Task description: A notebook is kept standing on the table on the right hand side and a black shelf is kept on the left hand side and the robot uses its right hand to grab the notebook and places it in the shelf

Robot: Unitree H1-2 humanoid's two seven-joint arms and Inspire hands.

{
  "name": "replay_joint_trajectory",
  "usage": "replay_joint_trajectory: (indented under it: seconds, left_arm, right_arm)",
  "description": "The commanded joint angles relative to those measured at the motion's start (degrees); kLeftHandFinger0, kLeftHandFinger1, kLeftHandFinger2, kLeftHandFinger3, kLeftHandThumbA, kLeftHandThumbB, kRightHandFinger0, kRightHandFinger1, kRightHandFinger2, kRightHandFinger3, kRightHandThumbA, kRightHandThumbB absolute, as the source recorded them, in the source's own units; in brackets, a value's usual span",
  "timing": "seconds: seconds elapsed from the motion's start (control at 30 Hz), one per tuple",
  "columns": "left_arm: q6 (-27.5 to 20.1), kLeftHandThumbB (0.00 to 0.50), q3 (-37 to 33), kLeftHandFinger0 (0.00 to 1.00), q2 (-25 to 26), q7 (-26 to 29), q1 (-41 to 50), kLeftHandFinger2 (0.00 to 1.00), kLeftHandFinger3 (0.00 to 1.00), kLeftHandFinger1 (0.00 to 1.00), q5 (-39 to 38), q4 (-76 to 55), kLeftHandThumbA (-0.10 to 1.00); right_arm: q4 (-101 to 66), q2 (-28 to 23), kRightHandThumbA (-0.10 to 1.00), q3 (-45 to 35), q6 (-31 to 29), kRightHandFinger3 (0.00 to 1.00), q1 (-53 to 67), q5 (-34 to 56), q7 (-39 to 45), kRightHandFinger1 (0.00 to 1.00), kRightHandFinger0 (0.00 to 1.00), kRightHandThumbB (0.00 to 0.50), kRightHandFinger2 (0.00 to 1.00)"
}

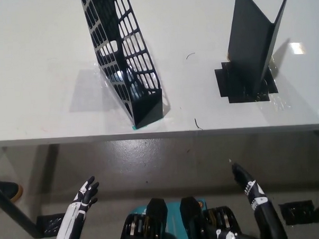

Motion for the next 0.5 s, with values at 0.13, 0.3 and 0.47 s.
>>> replay_joint_trajectory:
  seconds: [0.13, 0.3, 0.47]
  left_arm:
    - [-2.84, 0.053, -0.08, 1.0, 0.2, -0.3, -0.15, 1.0, 1.0, 1.0, -0.22, -0.42, 1.0]
    - [-2.63, 0.062, -0.02, 1.0, 0.12, -0.08, 0.27, 1.0, 1.0, 1.0, 0.0, -0.68, 1.0]
    - [-2.81, 0.068, -0.08, 1.0, 0.2, -0.01, 0.3, 1.0, 1.0, 1.0, 0.28, -0.78, 1.0]
  right_arm:
    - [-7.63, 1.49, 1.0, -5.39, -4.6, 1.0, -5.53, -6.61, -6.78, 1.0, 1.0, 0.27, 1.0]
    - [-5.36, 1.59, 1.0, -11.53, -2.1, 1.0, -12.79, -5.25, -8.8, 1.0, 1.0, 0.318, 1.0]
    - [-3.05, 1.21, 1.0, -16.15, 1.05, 1.0, -18.65, -4.71, -9.77, 1.0, 1.0, 0.334, 1.0]
